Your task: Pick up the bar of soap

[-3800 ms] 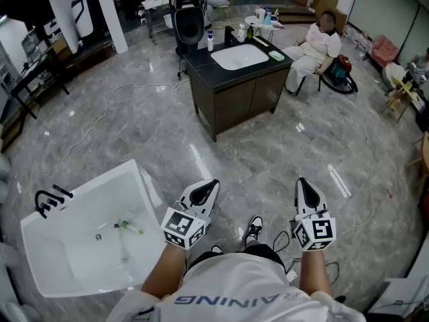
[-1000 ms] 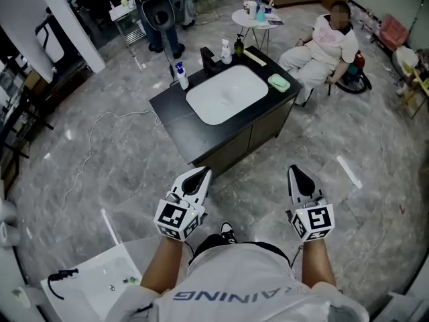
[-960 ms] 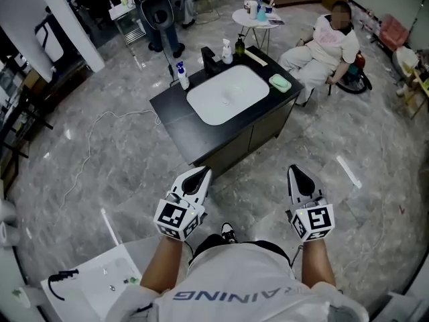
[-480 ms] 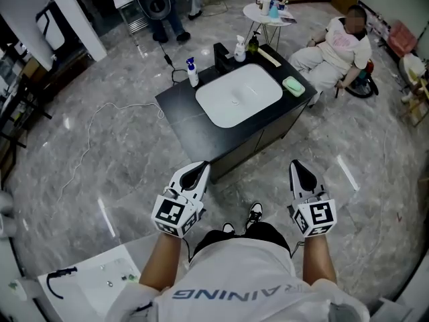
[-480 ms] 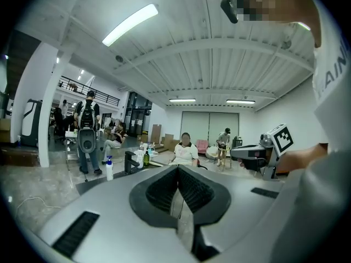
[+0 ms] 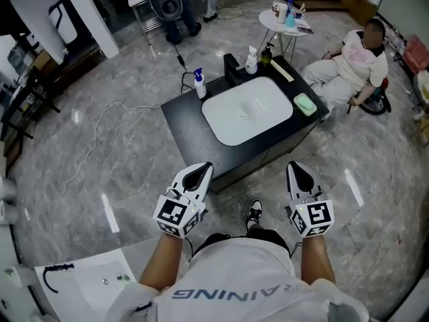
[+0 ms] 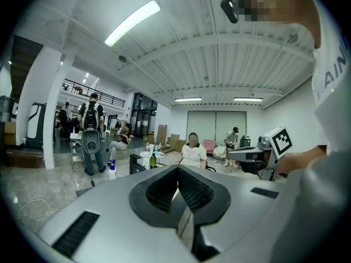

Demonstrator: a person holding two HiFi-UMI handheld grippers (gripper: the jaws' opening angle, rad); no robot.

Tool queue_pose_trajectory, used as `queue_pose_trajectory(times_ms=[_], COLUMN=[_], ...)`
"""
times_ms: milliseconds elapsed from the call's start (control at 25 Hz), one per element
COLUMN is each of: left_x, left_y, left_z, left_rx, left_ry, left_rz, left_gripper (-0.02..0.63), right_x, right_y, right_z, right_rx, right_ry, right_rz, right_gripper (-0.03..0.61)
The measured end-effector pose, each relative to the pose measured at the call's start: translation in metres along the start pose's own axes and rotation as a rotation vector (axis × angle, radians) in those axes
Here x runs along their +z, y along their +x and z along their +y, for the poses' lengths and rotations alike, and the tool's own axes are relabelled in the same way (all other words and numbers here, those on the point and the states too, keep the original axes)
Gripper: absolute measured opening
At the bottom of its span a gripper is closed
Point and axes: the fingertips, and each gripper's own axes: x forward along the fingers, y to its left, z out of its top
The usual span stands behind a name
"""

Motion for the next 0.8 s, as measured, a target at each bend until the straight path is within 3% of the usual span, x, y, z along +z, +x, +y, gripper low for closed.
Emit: queue_pose_trajectory(times_ms=[480, 800], left_x=[0.024, 0.025], left_y=[0.1, 0.14], left_z=[0.026, 0.029], left_rx=[0.098, 0.079], left_ry=[-0.005, 0.007], left_rz=[0.004, 0.032], left_gripper=[0.002, 0.002], right_x=[0.017, 0.006], right_y=[0.077, 0.102], right_z=[-0.096, -0.119], right_rx=[0.065, 0.071], right_ry=[-0.002, 0.023], right_rz=[-0.001, 0.03], right_gripper=[0.018, 0.018])
